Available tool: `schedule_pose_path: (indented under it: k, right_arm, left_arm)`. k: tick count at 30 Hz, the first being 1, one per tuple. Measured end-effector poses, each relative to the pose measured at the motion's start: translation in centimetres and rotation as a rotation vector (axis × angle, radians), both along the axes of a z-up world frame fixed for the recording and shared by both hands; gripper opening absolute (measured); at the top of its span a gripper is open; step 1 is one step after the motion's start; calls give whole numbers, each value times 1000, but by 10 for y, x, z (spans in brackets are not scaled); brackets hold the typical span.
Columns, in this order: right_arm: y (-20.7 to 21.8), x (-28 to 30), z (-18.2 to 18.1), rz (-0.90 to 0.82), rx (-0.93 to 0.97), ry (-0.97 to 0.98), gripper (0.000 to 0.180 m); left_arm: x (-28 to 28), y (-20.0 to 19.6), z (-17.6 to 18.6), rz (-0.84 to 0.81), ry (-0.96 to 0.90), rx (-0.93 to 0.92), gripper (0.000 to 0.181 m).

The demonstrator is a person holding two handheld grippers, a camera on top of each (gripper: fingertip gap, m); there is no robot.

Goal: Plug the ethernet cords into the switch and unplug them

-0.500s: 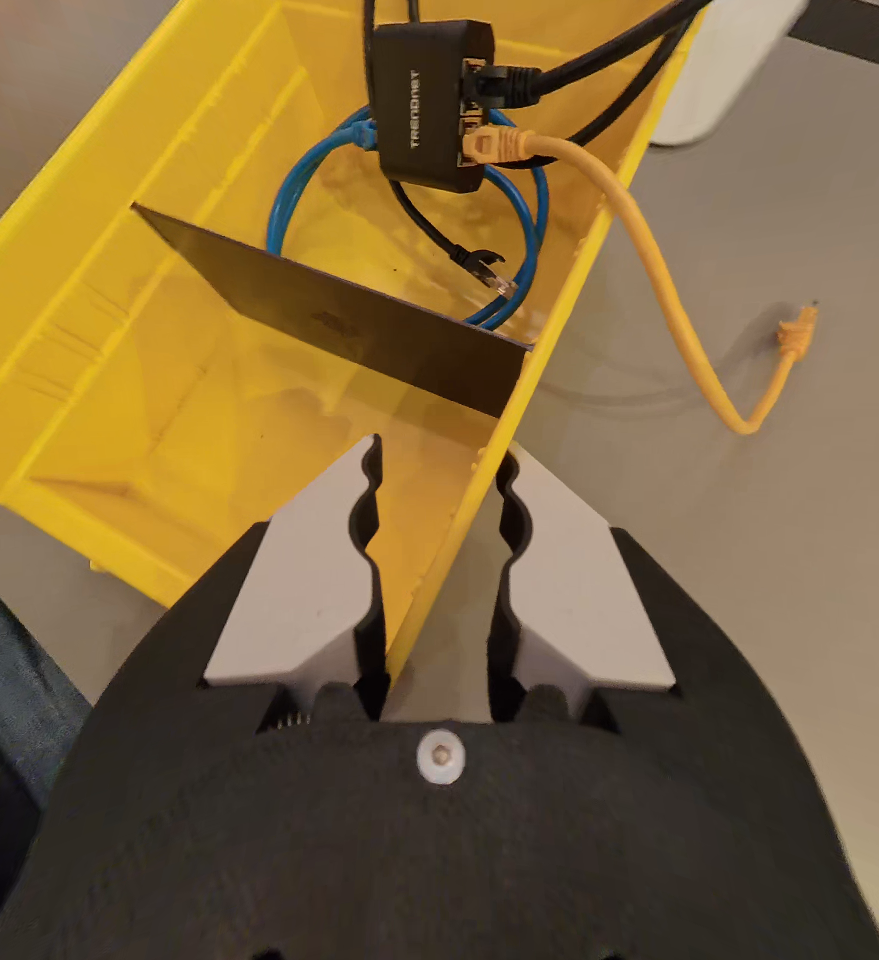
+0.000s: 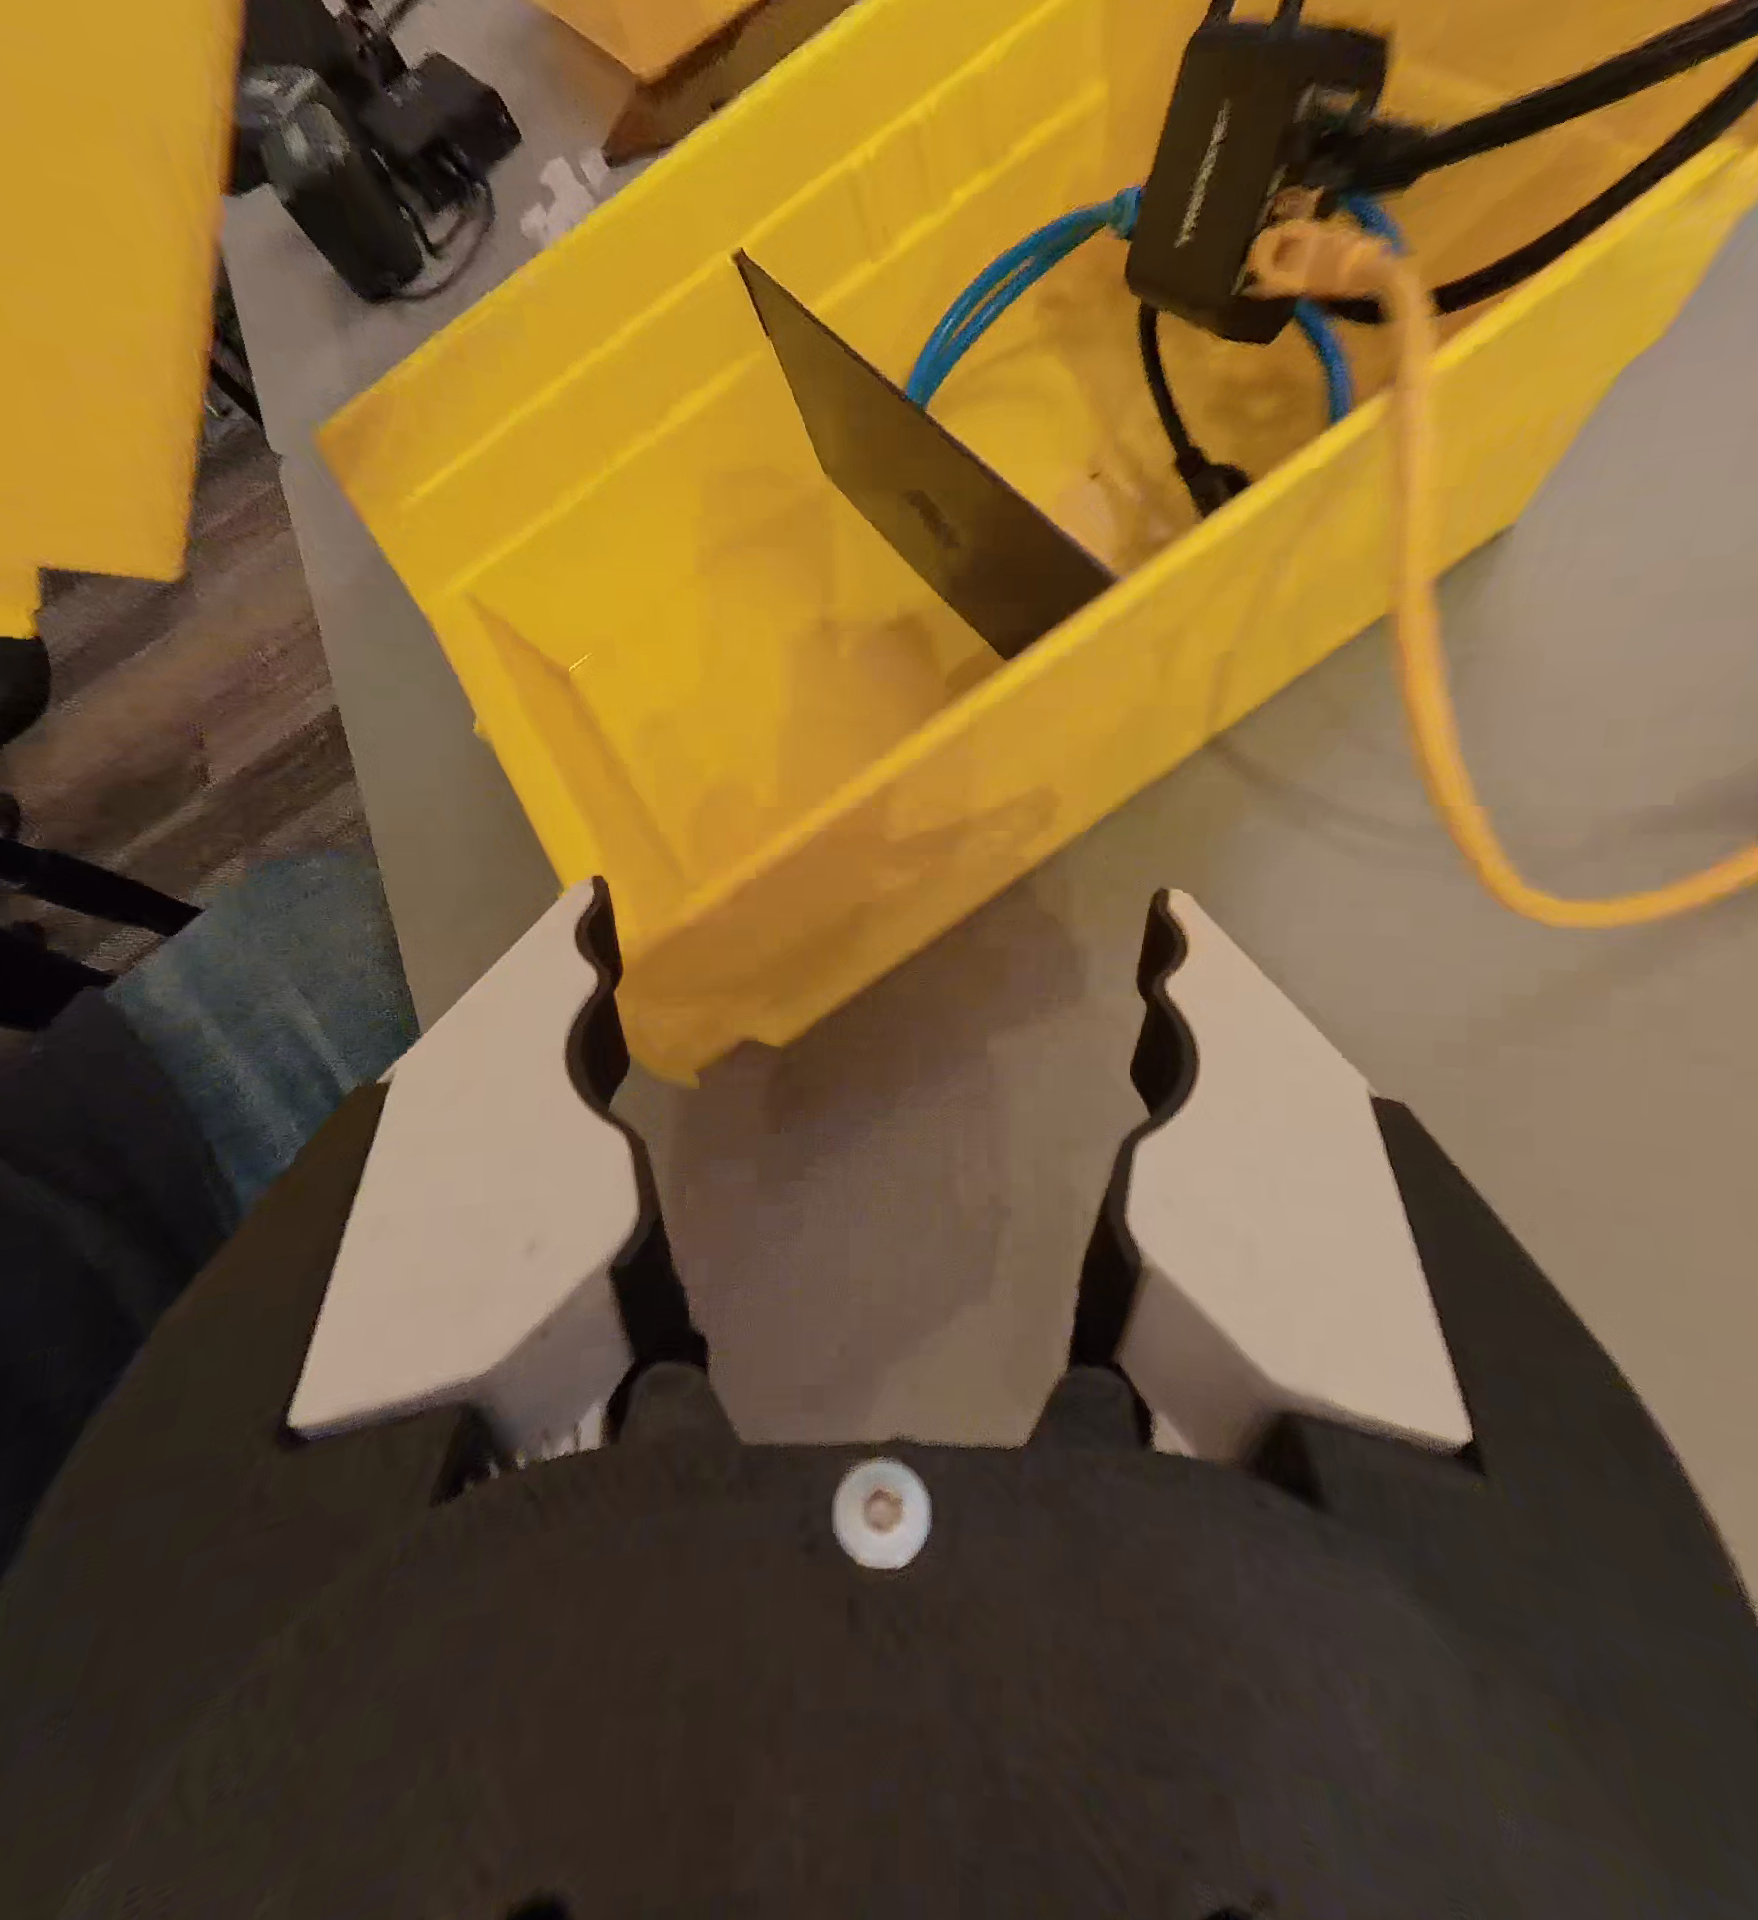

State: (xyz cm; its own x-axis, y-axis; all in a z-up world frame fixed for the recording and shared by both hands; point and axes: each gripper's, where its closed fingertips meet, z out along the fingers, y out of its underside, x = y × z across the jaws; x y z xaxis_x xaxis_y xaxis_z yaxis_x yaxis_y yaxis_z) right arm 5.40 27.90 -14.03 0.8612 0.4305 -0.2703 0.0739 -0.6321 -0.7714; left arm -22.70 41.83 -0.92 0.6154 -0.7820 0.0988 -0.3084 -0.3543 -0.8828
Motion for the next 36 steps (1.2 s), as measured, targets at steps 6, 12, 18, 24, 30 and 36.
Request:
schedule_pose_path:
  k: [6, 12, 18, 24, 30, 36]
  right_arm:
    - [-67, 20, 75, 53, 195, 214, 98]
    - [-163, 50, 132, -84, 516, 350, 129]
    - [-217, 139, 102, -549, 505, 165, 115]
    - [-241, 227, 49, -853, 340, 19, 118]
    - [-243, 278, 3, -884, 127, -66, 108]
    - [-254, 314, -30, -914, -34, -210, 68]
  left_arm:
    - [99, -41, 16, -160, -19, 47, 5]
    - [261, -111, 10, -377, 72, 132, 7]
    - [382, -185, -36, -567, 89, 93, 8]
    - [441, -252, -109, -689, 158, -81, 19]
    - [459, -292, -159, -775, 181, -351, 45]
    - [456, -318, -152, -890, 114, -431, 66]
